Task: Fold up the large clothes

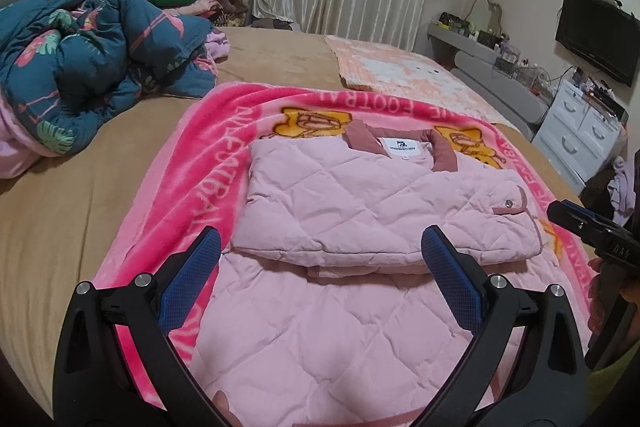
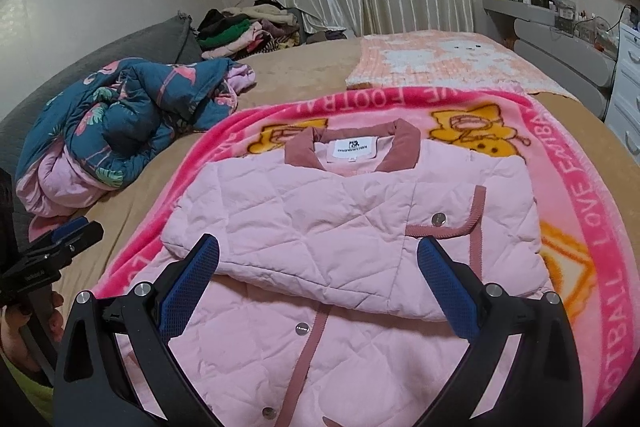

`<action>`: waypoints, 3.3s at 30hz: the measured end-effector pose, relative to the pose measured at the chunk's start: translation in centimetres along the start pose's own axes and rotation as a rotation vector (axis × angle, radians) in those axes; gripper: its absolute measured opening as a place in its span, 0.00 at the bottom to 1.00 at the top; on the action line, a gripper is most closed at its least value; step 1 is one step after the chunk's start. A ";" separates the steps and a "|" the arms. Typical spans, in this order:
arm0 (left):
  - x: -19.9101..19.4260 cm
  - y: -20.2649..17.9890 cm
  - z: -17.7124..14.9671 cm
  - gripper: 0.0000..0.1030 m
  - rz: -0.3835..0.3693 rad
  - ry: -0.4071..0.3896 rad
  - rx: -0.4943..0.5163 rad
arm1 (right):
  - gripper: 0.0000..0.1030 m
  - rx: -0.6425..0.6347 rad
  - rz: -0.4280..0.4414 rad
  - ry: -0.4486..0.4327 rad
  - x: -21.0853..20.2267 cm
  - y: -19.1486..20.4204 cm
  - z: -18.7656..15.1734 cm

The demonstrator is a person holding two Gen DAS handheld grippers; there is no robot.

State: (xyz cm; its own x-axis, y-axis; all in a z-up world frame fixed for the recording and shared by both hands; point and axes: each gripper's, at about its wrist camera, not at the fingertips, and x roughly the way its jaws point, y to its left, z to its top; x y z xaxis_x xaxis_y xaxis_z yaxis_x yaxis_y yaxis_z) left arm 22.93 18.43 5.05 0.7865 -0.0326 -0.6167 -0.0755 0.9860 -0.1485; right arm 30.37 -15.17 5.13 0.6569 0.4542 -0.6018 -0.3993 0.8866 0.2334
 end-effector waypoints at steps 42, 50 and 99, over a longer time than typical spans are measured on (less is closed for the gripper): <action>-9.6 -1.0 -5.5 0.91 0.014 -0.081 -0.023 | 0.96 -0.050 0.057 -0.087 -8.3 2.7 -2.5; -10.8 -1.8 -7.5 0.91 0.035 -0.062 0.002 | 0.96 -0.059 0.054 -0.078 -9.7 2.5 -3.8; -9.8 1.1 -17.0 0.91 0.188 0.203 -0.091 | 0.96 -0.109 0.040 0.089 -11.3 -0.9 -12.9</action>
State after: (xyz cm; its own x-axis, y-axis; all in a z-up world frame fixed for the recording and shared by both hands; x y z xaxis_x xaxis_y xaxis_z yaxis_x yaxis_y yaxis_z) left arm 4.74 17.06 -2.27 0.6157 0.1084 -0.7805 -0.2704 0.9594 -0.0801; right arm 15.01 -22.20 1.87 0.5816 0.4752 -0.6602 -0.4945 0.8510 0.1769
